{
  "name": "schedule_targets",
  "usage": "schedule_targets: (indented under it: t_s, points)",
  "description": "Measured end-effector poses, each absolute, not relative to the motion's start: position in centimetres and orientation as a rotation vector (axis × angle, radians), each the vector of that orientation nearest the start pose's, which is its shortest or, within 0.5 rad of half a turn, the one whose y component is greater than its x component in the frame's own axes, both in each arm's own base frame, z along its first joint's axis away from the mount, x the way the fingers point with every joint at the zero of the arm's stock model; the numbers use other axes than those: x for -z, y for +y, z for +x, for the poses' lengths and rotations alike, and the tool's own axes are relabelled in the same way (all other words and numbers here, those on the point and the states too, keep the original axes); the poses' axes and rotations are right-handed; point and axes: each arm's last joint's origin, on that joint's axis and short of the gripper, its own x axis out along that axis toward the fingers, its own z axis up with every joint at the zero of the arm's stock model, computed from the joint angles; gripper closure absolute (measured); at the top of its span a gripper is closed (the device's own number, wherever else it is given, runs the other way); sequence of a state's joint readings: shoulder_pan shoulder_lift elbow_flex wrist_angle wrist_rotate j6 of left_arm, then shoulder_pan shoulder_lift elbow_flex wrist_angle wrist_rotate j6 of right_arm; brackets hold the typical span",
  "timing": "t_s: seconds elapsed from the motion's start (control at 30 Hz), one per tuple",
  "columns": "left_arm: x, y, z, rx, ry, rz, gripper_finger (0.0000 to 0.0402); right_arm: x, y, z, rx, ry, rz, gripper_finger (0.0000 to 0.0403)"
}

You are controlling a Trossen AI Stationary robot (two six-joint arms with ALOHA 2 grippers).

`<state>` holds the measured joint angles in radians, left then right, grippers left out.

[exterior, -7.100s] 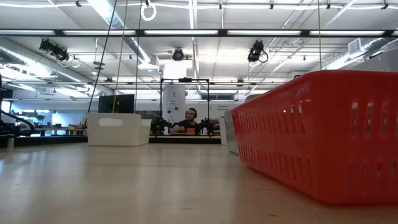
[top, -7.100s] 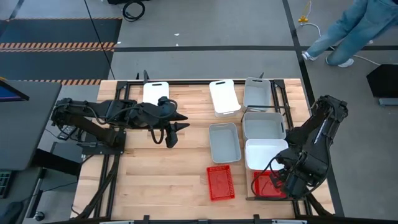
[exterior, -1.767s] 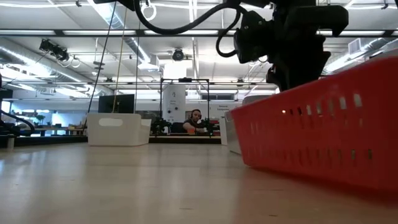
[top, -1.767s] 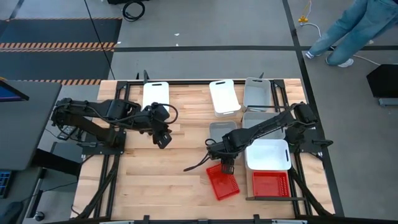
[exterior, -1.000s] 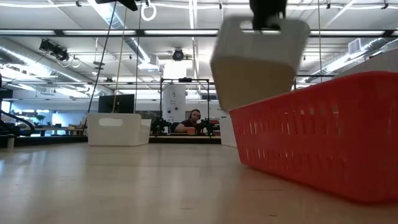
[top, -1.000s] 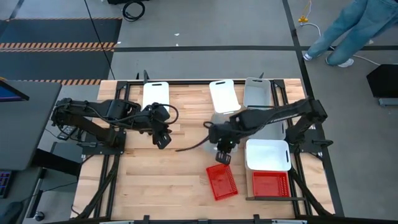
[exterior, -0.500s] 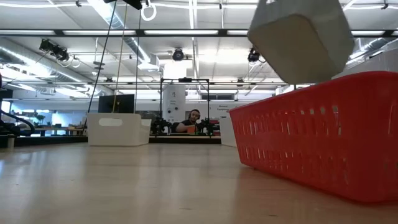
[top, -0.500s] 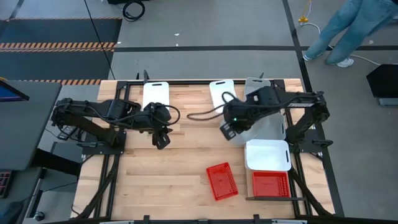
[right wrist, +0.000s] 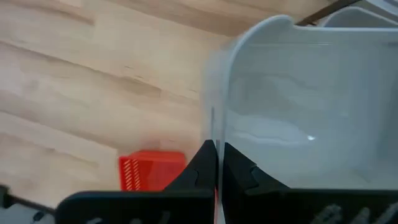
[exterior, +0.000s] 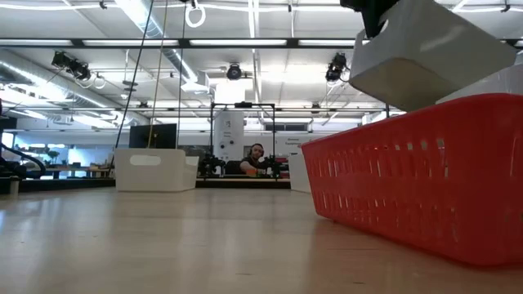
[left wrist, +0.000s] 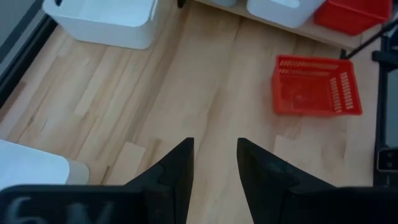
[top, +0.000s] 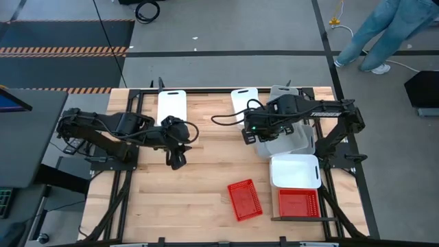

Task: Stack baskets on shelf by color
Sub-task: Stack the bottom gray bin on top of the gray bin on the shelf

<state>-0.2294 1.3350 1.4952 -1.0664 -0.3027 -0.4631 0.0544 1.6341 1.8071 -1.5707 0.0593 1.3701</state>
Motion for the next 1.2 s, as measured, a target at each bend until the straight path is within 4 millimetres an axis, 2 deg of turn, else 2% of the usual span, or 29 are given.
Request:
schedule_targets:
  t_s: [0.33,0.6,0.77,1.2]
  points:
    - [-38.3,-6.5,24.1,-0.199,0.840,-0.162,0.0273,-34.9,0.8,27.3,1.113,1.154,1.128,0.0396]
    - [-38.3,-7.3,23.9,-0.173,0.842,-0.154,0.0273,-35.2,0.6,23.4,1.177,1.078,1.205,0.0396]
    - [-38.3,-7.4,23.8,-0.167,0.842,-0.154,0.0273,-34.7,0.2,21.5,1.207,1.059,1.222,0.0395]
    - [-38.3,-7.4,23.8,-0.177,0.840,-0.173,0.0273,-34.6,-0.5,21.3,1.167,1.068,1.180,0.0395]
